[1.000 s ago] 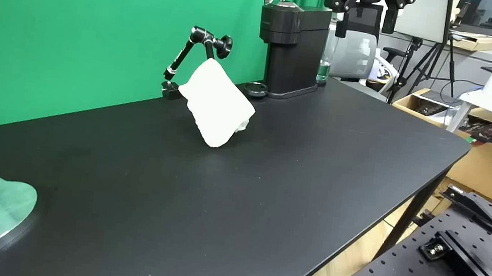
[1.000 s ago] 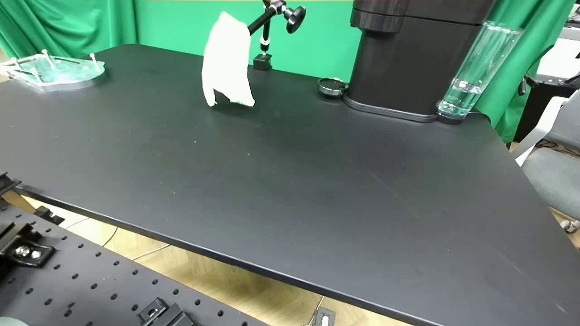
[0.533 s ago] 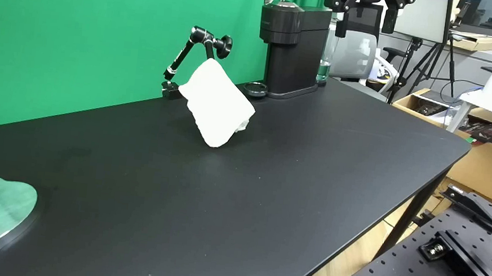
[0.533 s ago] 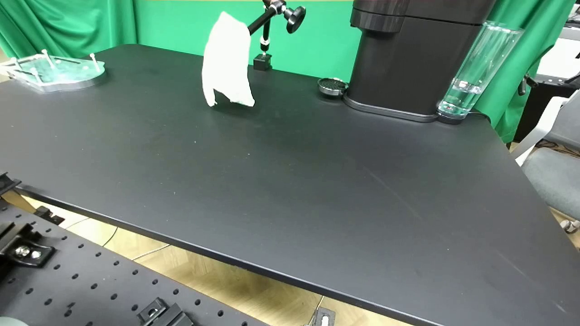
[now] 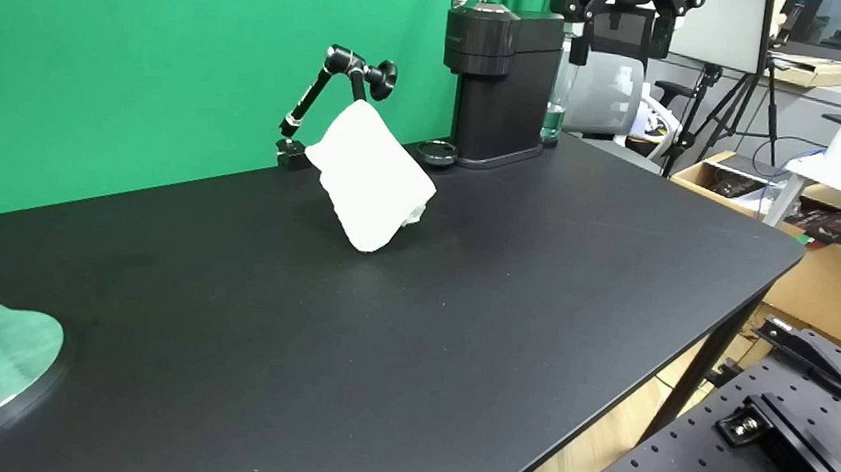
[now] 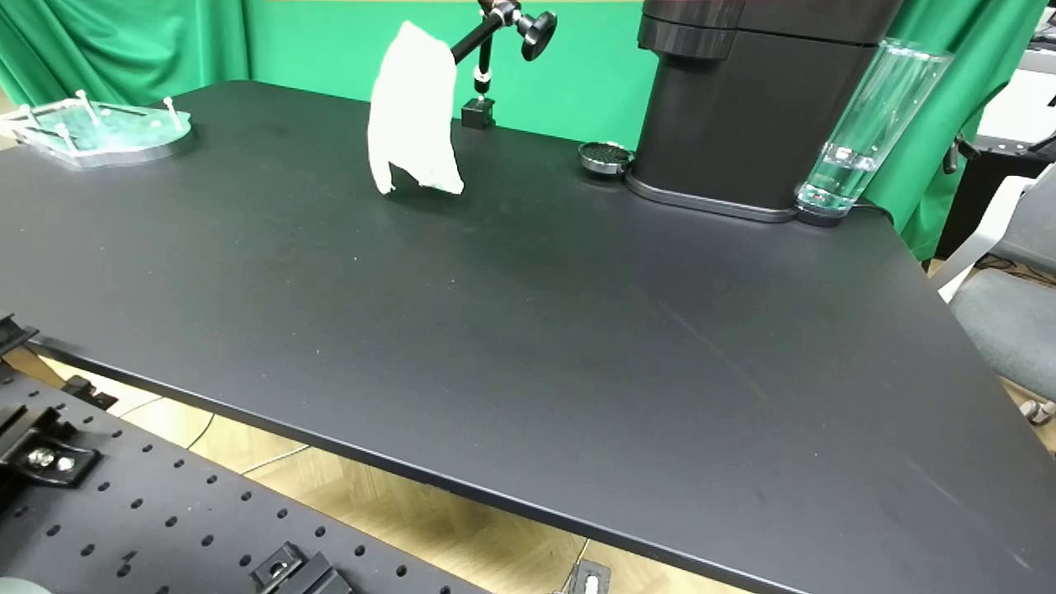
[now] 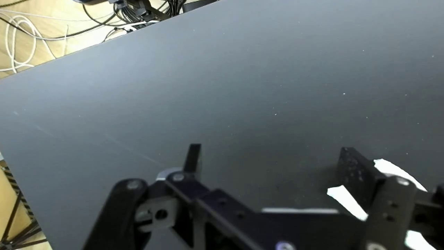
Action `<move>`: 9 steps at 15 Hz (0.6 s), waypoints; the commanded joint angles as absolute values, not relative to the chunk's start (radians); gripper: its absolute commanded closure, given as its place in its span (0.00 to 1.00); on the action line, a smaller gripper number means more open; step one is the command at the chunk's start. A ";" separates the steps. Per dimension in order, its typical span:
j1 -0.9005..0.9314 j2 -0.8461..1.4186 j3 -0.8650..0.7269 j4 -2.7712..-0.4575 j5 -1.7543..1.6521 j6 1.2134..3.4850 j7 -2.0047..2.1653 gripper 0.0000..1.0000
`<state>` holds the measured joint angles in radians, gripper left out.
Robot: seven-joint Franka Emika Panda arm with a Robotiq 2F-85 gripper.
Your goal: Put the cloth on the table
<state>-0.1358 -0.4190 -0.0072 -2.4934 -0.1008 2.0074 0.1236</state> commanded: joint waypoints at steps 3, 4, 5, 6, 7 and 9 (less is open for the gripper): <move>-0.021 -0.311 0.017 -2.511 -0.073 2.221 0.009 0.00; 0.004 -0.283 0.031 -2.516 -0.070 2.281 -0.012 0.00; 0.025 -0.259 0.041 -2.519 -0.067 2.336 -0.036 0.00; 0.042 -0.229 0.057 -2.519 -0.077 2.399 -0.043 0.00; 0.056 -0.199 0.068 -2.520 -0.084 2.457 -0.047 0.00; 0.070 -0.132 0.096 -2.521 -0.121 2.577 -0.031 0.00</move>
<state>0.0524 -0.2094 0.0723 -2.5236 -0.0826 2.4460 -0.0292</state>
